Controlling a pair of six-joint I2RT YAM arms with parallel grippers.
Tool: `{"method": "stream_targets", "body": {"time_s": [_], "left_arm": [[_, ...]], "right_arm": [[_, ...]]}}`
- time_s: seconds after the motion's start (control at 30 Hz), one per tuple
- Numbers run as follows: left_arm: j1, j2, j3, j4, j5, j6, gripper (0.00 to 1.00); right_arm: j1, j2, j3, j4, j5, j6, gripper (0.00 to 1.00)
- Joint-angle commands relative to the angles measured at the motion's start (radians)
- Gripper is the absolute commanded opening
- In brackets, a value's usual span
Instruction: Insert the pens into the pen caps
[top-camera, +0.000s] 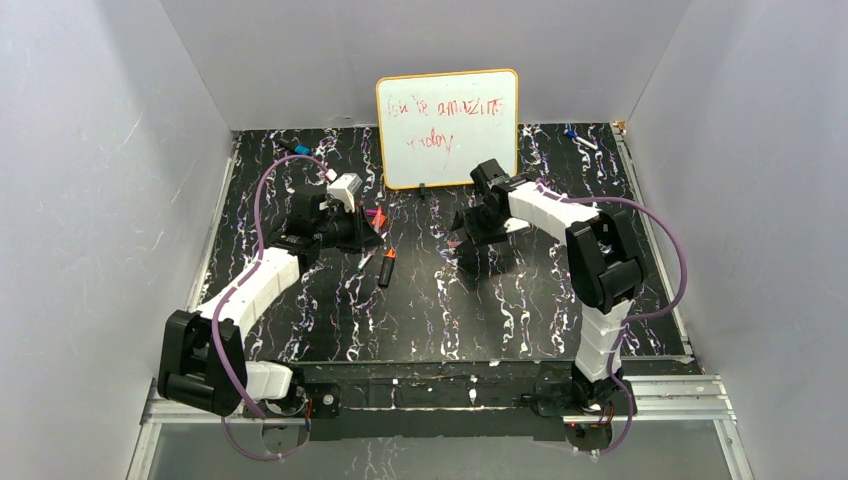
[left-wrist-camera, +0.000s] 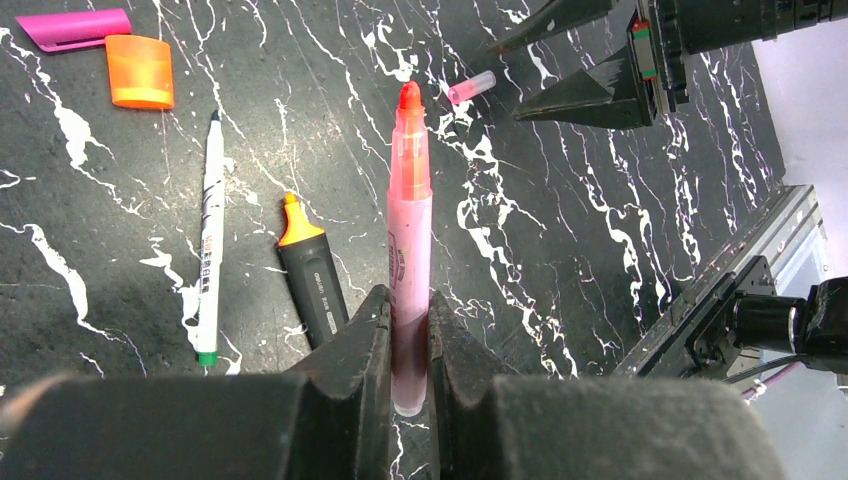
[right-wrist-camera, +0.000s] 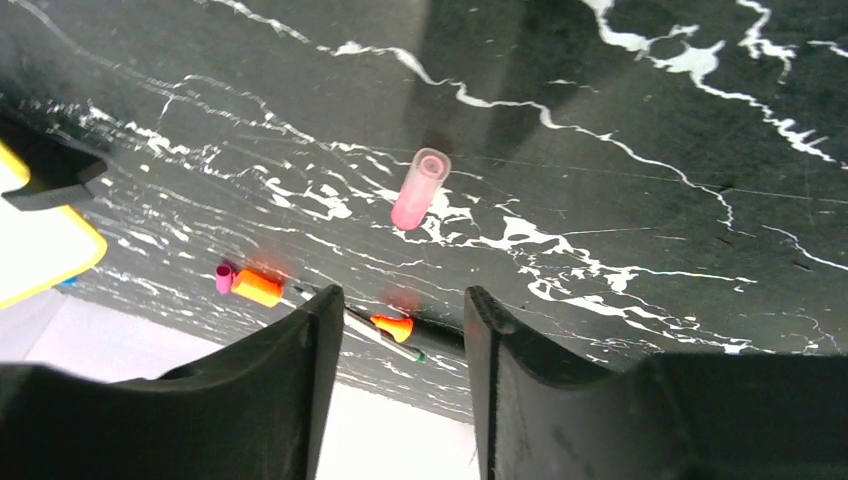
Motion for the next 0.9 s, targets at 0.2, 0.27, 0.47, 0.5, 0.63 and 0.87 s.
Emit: {"method": "stream_targets", "body": {"time_s": [0.2,0.27,0.47,0.5,0.63,0.87], "left_arm": [[0.008,-0.035,0.028,-0.029,0.003,0.012,0.0],[0.009,-0.03,0.028,-0.029,0.004,0.013,0.0],[0.009,-0.012,0.033,-0.034,0.009,0.018,0.0],[0.008,-0.01,0.033,-0.034,0.008,0.018,0.0],[0.008,0.001,0.036,-0.037,0.009,0.021,0.0],[0.01,0.008,0.036,-0.043,0.009,0.025,0.0]], "right_arm": [[-0.011,0.077,0.067,-0.097,0.01,0.08,0.5],[-0.019,0.08,0.052,-0.078,0.01,0.08,0.49],[-0.04,0.106,0.038,-0.041,-0.003,0.067,0.47],[-0.042,0.113,0.038,-0.043,-0.005,0.063,0.47],[-0.044,0.124,0.038,-0.048,-0.01,0.057,0.46],[-0.043,0.155,0.057,-0.05,-0.035,0.049,0.42]]}}
